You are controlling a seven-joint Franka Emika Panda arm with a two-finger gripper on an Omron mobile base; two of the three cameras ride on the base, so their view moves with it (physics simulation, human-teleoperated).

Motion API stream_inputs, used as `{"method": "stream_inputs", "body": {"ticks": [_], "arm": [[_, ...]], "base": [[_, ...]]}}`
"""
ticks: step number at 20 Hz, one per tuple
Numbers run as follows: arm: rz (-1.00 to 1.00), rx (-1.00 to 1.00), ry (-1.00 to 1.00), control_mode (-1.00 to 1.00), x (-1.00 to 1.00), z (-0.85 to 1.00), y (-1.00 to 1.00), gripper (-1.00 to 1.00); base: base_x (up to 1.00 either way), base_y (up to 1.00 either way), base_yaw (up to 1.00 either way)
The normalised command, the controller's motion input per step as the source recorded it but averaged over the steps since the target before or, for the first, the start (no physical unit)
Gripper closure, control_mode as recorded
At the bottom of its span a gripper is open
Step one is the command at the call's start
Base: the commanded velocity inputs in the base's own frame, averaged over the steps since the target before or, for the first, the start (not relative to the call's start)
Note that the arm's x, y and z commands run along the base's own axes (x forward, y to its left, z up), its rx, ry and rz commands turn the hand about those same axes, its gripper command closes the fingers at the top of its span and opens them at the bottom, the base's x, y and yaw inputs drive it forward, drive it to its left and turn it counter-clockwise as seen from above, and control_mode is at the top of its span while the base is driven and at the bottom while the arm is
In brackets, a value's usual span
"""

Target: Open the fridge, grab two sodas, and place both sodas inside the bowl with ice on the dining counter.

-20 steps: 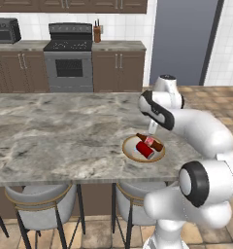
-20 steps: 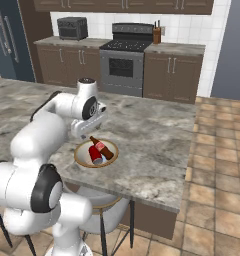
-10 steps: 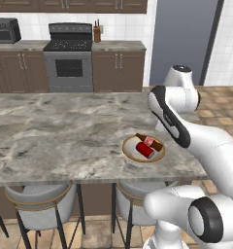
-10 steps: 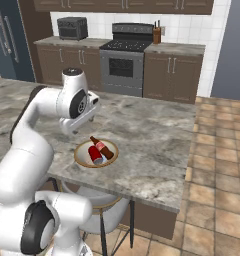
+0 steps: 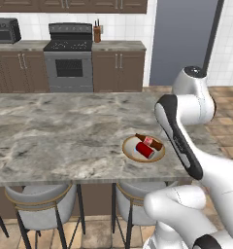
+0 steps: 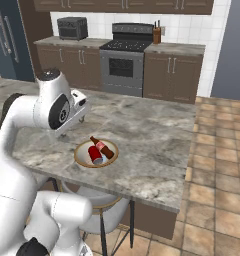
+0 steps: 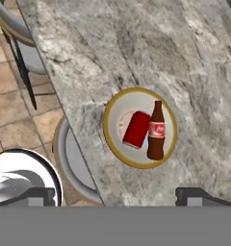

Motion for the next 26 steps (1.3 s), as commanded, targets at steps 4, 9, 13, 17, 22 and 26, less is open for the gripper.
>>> {"method": "stream_inputs", "body": {"ticks": [4, 9, 13, 17, 22, 26], "arm": [[-0.09, -0.02, -0.18, -1.00, -0.89, 0.07, 0.06, -1.00], [-0.12, 0.00, -0.15, -1.00, -0.71, 0.13, 0.02, -1.00], [-0.15, 0.00, -0.01, -1.00, 0.02, 0.28, 0.00, -1.00], [-0.19, 0.00, 0.00, -1.00, 0.36, 0.38, 0.00, -1.00], [-0.24, 0.03, 0.00, -1.00, 0.26, 0.23, 0.00, -1.00], [-0.26, 0.10, 0.00, -1.00, 0.06, 0.03, 0.00, -1.00]], "base": [[0.00, 0.00, 0.00], [0.00, 0.00, 0.00], [0.00, 0.00, 0.00], [0.00, 0.00, 0.00], [0.00, 0.00, 0.00], [0.00, 0.00, 0.00]]}}
